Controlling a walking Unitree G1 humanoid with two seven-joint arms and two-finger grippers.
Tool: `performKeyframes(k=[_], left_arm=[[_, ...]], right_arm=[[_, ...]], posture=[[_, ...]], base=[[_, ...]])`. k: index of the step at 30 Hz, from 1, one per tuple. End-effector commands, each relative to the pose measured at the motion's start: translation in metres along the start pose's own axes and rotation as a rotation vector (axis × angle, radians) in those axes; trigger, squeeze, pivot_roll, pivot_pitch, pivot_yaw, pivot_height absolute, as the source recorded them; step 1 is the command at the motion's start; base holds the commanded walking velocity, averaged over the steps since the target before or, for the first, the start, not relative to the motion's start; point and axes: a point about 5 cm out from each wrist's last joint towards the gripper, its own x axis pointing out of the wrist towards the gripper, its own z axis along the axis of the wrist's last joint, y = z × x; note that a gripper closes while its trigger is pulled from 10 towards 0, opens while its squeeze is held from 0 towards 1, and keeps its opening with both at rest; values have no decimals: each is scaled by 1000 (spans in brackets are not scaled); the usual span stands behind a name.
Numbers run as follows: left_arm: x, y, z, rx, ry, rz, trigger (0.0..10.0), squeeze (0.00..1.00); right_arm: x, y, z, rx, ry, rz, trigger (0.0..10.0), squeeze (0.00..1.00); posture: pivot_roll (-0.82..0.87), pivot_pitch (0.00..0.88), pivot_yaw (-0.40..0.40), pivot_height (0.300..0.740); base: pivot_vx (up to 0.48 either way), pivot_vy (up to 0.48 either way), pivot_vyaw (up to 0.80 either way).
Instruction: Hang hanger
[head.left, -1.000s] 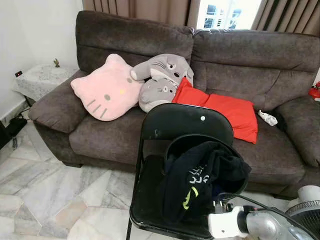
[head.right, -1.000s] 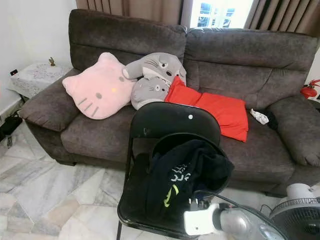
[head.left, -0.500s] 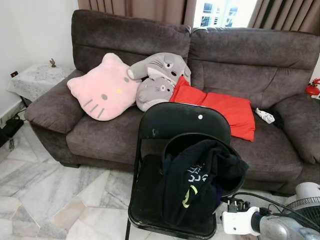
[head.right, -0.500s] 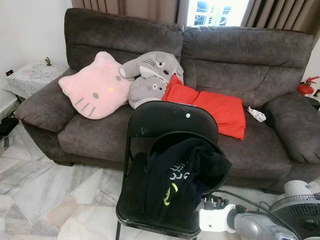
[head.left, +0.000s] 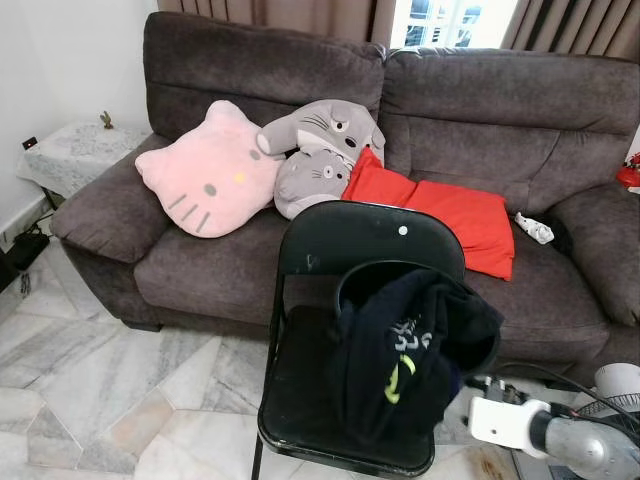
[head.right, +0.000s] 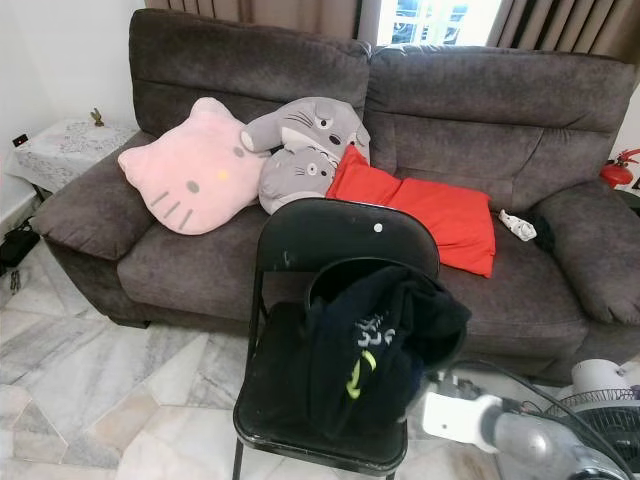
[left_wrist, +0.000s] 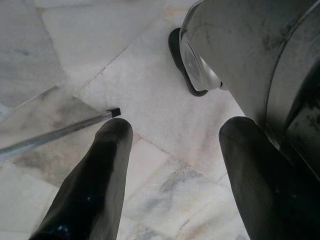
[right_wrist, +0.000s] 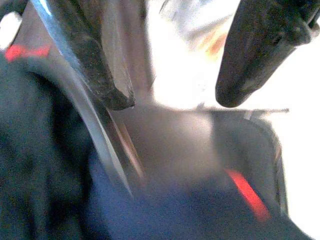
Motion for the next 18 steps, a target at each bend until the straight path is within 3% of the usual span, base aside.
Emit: performKeyframes(k=[1,5,9,13,15,17,18], left_arm=[[1,-6,1,-3,7,-24,10000,0],[1,-6,1,-4,5,-25,10000,0],[1,-6,0,-3,6,-24,10000,0],[1,-5,0,-1,8,-24,10000,0],[1,-5,1,1,9,-24,10000,0],[1,-5,1,4,10,-25,10000,0],[1,-4,1,5,10,-26,10000,0]], right_arm=[[-9,16,-20,42,101,116,10000,0],[-16,20,-29,103,125,189,10000,0],[-28,4,-32,244,67,190,10000,0],[-43,-9,-41,292,71,196,10000,0],[-49,-19,-41,383,4,172,10000,0],[-60,-40,-38,560,-158,72,10000,0],[-65,-56,-36,681,-264,-45,10000,0]], posture=[[-99,24,-51,740],[-97,25,-51,740],[-101,26,-47,740],[-104,27,-46,740],[-108,29,-45,740],[-115,30,-43,740],[-117,30,-42,740]], base=[[0,0,0],[0,0,0],[0,0,0],[0,0,0],[0,0,0],[0,0,0],[0,0,0]])
